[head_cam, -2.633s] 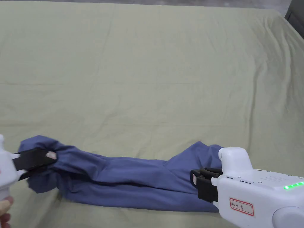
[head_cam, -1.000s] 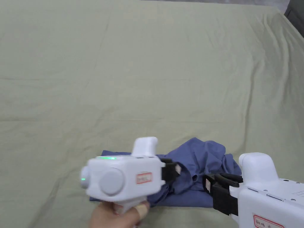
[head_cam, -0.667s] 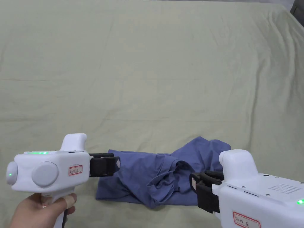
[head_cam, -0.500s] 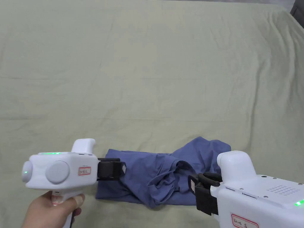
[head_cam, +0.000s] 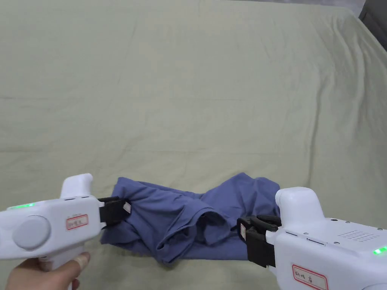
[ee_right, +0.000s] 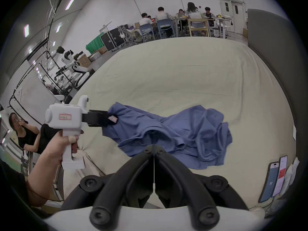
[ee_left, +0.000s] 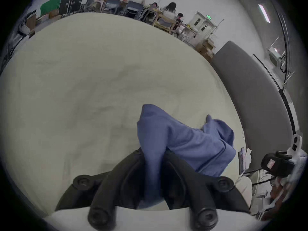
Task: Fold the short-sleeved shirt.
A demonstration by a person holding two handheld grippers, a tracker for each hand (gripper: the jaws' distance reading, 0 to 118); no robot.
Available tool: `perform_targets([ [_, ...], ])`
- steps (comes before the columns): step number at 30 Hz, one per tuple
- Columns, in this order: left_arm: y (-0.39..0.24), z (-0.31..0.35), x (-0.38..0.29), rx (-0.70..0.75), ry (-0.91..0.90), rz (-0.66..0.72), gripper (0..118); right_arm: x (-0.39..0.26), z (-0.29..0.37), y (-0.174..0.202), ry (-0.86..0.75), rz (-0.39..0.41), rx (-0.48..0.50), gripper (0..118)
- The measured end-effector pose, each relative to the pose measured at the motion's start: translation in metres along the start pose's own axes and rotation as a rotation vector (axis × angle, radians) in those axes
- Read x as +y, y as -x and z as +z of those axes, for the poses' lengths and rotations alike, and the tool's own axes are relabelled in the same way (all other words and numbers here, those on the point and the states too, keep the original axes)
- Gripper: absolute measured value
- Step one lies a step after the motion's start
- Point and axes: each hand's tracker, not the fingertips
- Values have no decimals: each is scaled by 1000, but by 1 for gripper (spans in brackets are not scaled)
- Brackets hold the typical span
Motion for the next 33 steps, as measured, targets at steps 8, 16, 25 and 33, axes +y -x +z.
perform_targets([
  [8, 41, 52, 24, 230, -36, 123, 13, 1, -1, 5, 0, 6, 8, 3],
  [16, -39, 54, 21, -39, -37, 204, 13, 5, -5, 9, 0, 20, 17, 3],
  [25, -153, -66, 15, -57, 70, 111, 13, 5, -2, -1, -2, 1, -2, 3],
  [33, -168, -111, -3, -212, 82, 59, 97, 2, -5, -15, 9, -29, -26, 3],
])
